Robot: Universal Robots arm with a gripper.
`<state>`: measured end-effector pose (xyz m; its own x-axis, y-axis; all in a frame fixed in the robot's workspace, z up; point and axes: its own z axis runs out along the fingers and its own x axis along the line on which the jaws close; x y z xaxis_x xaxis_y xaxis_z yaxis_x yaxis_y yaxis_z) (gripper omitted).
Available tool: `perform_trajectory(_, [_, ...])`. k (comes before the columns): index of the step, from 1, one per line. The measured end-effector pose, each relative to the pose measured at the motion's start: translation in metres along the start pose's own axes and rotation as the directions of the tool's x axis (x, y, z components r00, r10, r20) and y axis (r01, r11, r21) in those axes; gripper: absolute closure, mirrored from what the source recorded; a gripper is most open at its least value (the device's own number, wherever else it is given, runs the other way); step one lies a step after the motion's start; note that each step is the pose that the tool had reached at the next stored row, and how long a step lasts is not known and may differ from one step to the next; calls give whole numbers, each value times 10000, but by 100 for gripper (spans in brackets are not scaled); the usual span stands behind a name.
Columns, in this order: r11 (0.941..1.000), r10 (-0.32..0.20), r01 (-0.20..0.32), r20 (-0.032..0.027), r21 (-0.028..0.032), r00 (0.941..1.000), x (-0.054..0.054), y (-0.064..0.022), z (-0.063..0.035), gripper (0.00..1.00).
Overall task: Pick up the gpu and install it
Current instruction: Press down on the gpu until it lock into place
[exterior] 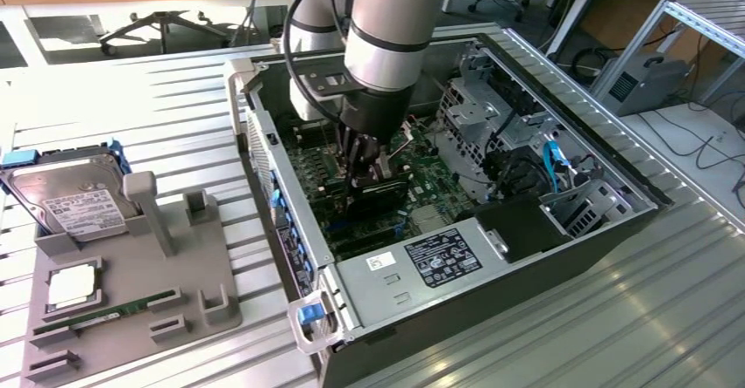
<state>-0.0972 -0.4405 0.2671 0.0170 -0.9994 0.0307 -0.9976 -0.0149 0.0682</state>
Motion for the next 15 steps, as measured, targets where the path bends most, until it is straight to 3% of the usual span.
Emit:
perform_trajectory(1, [10000,-1,1,20,13,10000,-2,1,-32,89])
perform_trajectory(5, [10000,-1,1,-6,-1,10000,6,14,-214,89])
perform_trajectory(7, [10000,-3,3,-4,-3,10000,5,1,-223,89])
perform_trajectory(15, [9999,-6,6,-5,-131,10000,11,-249,-242,89])
